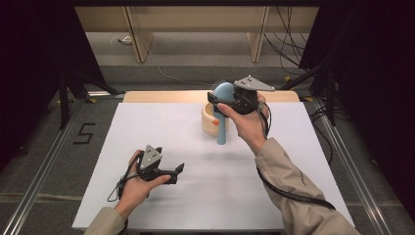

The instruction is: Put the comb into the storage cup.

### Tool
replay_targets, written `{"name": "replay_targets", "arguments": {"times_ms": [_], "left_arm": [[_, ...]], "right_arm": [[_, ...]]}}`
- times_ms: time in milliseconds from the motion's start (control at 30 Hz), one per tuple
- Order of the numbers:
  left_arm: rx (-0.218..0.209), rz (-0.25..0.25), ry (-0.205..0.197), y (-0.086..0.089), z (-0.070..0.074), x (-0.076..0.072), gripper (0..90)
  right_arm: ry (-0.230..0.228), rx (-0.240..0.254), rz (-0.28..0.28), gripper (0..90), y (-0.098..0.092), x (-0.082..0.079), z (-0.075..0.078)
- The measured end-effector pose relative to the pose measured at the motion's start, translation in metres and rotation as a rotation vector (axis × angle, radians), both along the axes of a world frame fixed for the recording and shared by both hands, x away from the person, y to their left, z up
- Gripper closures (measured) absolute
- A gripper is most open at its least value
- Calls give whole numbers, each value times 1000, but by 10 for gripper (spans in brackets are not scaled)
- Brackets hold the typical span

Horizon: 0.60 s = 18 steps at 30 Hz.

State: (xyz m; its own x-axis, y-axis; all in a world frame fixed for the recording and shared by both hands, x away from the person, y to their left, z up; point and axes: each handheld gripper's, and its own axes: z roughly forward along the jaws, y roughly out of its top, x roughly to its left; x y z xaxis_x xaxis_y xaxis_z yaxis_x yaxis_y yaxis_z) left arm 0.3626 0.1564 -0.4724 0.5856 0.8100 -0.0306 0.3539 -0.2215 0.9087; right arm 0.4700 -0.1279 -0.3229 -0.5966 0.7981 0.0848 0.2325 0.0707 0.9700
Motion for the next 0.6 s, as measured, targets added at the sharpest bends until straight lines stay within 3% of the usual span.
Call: {"name": "replay_targets", "arguments": {"times_ms": [600], "left_arm": [[-5,3,3,0,0,1,9]], "right_arm": [[-15,3,-20,208,-2,7,4]]}}
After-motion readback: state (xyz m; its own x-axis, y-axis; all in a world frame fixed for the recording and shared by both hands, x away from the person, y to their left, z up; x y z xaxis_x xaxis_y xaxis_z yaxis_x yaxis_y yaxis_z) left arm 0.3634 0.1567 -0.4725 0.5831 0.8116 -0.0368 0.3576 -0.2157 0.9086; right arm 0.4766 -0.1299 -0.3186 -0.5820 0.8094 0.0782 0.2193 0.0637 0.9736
